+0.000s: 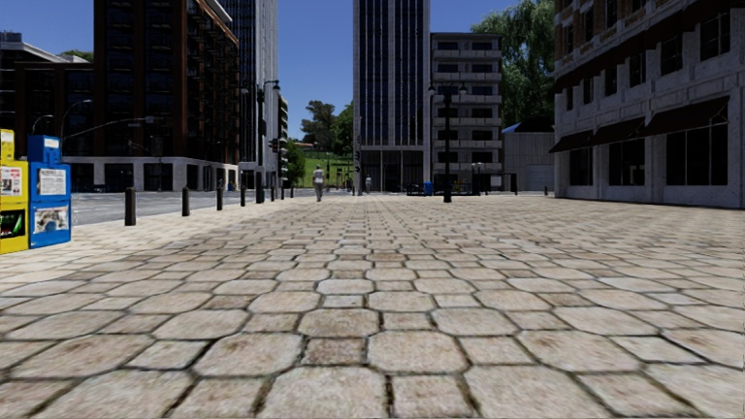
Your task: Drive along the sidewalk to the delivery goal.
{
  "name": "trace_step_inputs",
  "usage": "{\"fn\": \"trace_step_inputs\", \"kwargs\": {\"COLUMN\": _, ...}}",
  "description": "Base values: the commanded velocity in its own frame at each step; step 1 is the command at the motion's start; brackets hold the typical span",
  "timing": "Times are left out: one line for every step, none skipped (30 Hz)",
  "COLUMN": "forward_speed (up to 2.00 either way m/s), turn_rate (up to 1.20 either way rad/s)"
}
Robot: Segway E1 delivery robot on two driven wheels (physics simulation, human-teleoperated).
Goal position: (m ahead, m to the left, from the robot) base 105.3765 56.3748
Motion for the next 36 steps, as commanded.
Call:
{"fn": "trace_step_inputs", "kwargs": {"forward_speed": 2.0, "turn_rate": 0.0}}
{"fn": "trace_step_inputs", "kwargs": {"forward_speed": 2.0, "turn_rate": 0.0}}
{"fn": "trace_step_inputs", "kwargs": {"forward_speed": 2.0, "turn_rate": 0.0}}
{"fn": "trace_step_inputs", "kwargs": {"forward_speed": 2.0, "turn_rate": 0.0}}
{"fn": "trace_step_inputs", "kwargs": {"forward_speed": 2.0, "turn_rate": 0.0}}
{"fn": "trace_step_inputs", "kwargs": {"forward_speed": 2.0, "turn_rate": 0.0}}
{"fn": "trace_step_inputs", "kwargs": {"forward_speed": 2.0, "turn_rate": 0.0}}
{"fn": "trace_step_inputs", "kwargs": {"forward_speed": 2.0, "turn_rate": 0.0}}
{"fn": "trace_step_inputs", "kwargs": {"forward_speed": 2.0, "turn_rate": 0.0}}
{"fn": "trace_step_inputs", "kwargs": {"forward_speed": 2.0, "turn_rate": 0.0}}
{"fn": "trace_step_inputs", "kwargs": {"forward_speed": 2.0, "turn_rate": 0.0}}
{"fn": "trace_step_inputs", "kwargs": {"forward_speed": 2.0, "turn_rate": 0.0}}
{"fn": "trace_step_inputs", "kwargs": {"forward_speed": 2.0, "turn_rate": 0.0}}
{"fn": "trace_step_inputs", "kwargs": {"forward_speed": 2.0, "turn_rate": 0.0}}
{"fn": "trace_step_inputs", "kwargs": {"forward_speed": 2.0, "turn_rate": 0.0}}
{"fn": "trace_step_inputs", "kwargs": {"forward_speed": 2.0, "turn_rate": 0.0}}
{"fn": "trace_step_inputs", "kwargs": {"forward_speed": 2.0, "turn_rate": 0.0}}
{"fn": "trace_step_inputs", "kwargs": {"forward_speed": 2.0, "turn_rate": 0.0}}
{"fn": "trace_step_inputs", "kwargs": {"forward_speed": 2.0, "turn_rate": 0.0}}
{"fn": "trace_step_inputs", "kwargs": {"forward_speed": 2.0, "turn_rate": 0.0}}
{"fn": "trace_step_inputs", "kwargs": {"forward_speed": 2.0, "turn_rate": 0.0}}
{"fn": "trace_step_inputs", "kwargs": {"forward_speed": 2.0, "turn_rate": 0.0}}
{"fn": "trace_step_inputs", "kwargs": {"forward_speed": 2.0, "turn_rate": 0.0}}
{"fn": "trace_step_inputs", "kwargs": {"forward_speed": 2.0, "turn_rate": 0.0}}
{"fn": "trace_step_inputs", "kwargs": {"forward_speed": 2.0, "turn_rate": 0.0}}
{"fn": "trace_step_inputs", "kwargs": {"forward_speed": 2.0, "turn_rate": 0.0}}
{"fn": "trace_step_inputs", "kwargs": {"forward_speed": 2.0, "turn_rate": 0.0}}
{"fn": "trace_step_inputs", "kwargs": {"forward_speed": 2.0, "turn_rate": 0.0}}
{"fn": "trace_step_inputs", "kwargs": {"forward_speed": 2.0, "turn_rate": 0.0}}
{"fn": "trace_step_inputs", "kwargs": {"forward_speed": 2.0, "turn_rate": 0.0}}
{"fn": "trace_step_inputs", "kwargs": {"forward_speed": 2.0, "turn_rate": 0.0}}
{"fn": "trace_step_inputs", "kwargs": {"forward_speed": 2.0, "turn_rate": 0.0}}
{"fn": "trace_step_inputs", "kwargs": {"forward_speed": 2.0, "turn_rate": 0.0}}
{"fn": "trace_step_inputs", "kwargs": {"forward_speed": 2.0, "turn_rate": 0.0}}
{"fn": "trace_step_inputs", "kwargs": {"forward_speed": 2.0, "turn_rate": 0.0}}
{"fn": "trace_step_inputs", "kwargs": {"forward_speed": 2.0, "turn_rate": 0.0}}
